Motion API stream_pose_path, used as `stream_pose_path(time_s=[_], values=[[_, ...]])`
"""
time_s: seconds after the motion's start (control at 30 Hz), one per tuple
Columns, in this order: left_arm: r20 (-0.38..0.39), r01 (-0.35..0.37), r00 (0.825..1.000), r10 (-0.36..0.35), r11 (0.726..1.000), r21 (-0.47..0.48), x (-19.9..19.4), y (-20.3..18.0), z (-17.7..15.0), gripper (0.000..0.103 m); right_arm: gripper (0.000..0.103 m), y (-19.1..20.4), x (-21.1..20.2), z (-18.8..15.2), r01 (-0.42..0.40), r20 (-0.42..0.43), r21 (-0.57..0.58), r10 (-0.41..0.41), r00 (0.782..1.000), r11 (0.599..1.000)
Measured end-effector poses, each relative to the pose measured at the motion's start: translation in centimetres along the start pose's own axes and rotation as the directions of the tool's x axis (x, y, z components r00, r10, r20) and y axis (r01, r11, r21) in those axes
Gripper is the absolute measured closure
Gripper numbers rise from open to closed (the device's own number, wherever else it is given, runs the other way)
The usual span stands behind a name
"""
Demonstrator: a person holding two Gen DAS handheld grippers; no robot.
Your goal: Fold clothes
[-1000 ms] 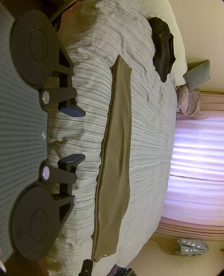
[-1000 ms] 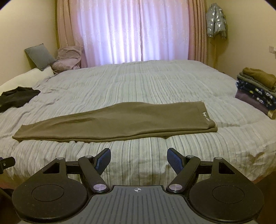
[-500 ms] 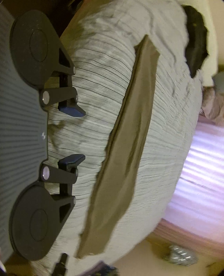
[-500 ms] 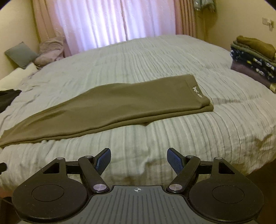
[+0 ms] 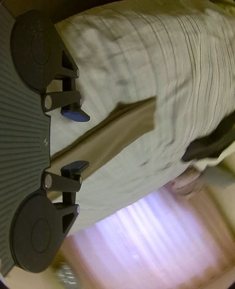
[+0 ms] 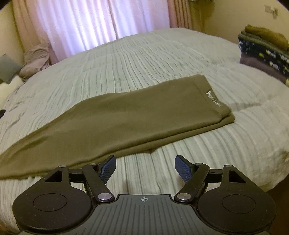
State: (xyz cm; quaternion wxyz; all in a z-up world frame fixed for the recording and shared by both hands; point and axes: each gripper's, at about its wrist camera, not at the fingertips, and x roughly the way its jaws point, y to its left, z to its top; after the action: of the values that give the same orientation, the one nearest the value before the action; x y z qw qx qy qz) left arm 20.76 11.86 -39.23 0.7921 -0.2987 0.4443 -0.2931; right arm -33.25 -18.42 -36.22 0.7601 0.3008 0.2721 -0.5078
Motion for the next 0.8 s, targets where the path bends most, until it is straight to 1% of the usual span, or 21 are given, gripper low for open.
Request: stream_pose_path(time_s=[0.2,0.27,0.37,0.47,0.5,0.53,0.57,0.63,0.67,0.73,0.77,0.8], values=[[0.052,-0.036,0.998,0.043,0.992,-0.121,3.8,2.5,2.2,0.061,0.028,1.0,2.4,1.3,0.025,-0.023,0.006,-0.025,0.999,1.000],[0.060,-0.056,0.996,0.064,0.991,-0.124,4.7,2.8,2.6,0.061,0.028,1.0,3.2,1.7,0.035,-0.031,-0.003,-0.036,0.999,0.999],[0.065,-0.043,0.996,0.053,0.990,-0.136,6.0,3.5,2.9,0.061,0.028,0.9,4.1,2.1,0.047,-0.034,0.000,-0.047,0.998,0.999],[0.081,-0.042,0.995,0.050,0.993,-0.107,6.7,3.3,2.5,0.061,0.028,0.3,5.0,2.4,0.063,-0.033,0.009,-0.063,0.997,0.998],[0.089,-0.043,0.995,0.052,0.995,-0.093,6.9,3.1,2.4,0.062,0.028,0.0,5.2,2.5,0.070,-0.034,0.015,-0.070,0.997,0.997],[0.094,-0.045,0.994,0.053,0.996,-0.080,7.1,3.0,2.3,0.065,0.028,-0.4,5.5,2.6,0.076,-0.035,0.021,-0.075,0.997,0.997],[0.097,-0.047,0.994,0.053,0.997,-0.067,7.2,2.9,2.3,0.069,0.028,-0.8,5.6,2.7,0.080,-0.036,0.029,-0.079,0.996,0.996],[0.092,-0.042,0.995,0.046,0.998,-0.048,7.6,2.6,2.3,0.094,0.028,-1.5,5.9,2.9,0.084,-0.038,0.042,-0.083,0.996,0.996],[0.092,-0.041,0.995,0.045,0.998,-0.039,7.7,2.4,2.2,0.101,0.028,-1.9,6.0,3.0,0.083,-0.036,0.048,-0.081,0.996,0.995],[0.123,-0.063,0.991,0.060,0.998,0.024,7.2,0.9,2.0,0.101,0.028,-2.4,5.9,3.1,0.080,-0.029,0.059,-0.078,0.997,0.995],[0.143,-0.069,0.988,0.058,0.995,0.072,6.8,-0.3,1.8,0.101,0.028,-2.8,5.8,3.2,0.078,-0.025,0.064,-0.077,0.997,0.995],[0.163,-0.068,0.986,0.044,0.987,0.143,6.3,-1.9,1.5,0.101,0.028,-3.1,5.7,3.2,0.077,-0.022,0.070,-0.076,0.997,0.995]])
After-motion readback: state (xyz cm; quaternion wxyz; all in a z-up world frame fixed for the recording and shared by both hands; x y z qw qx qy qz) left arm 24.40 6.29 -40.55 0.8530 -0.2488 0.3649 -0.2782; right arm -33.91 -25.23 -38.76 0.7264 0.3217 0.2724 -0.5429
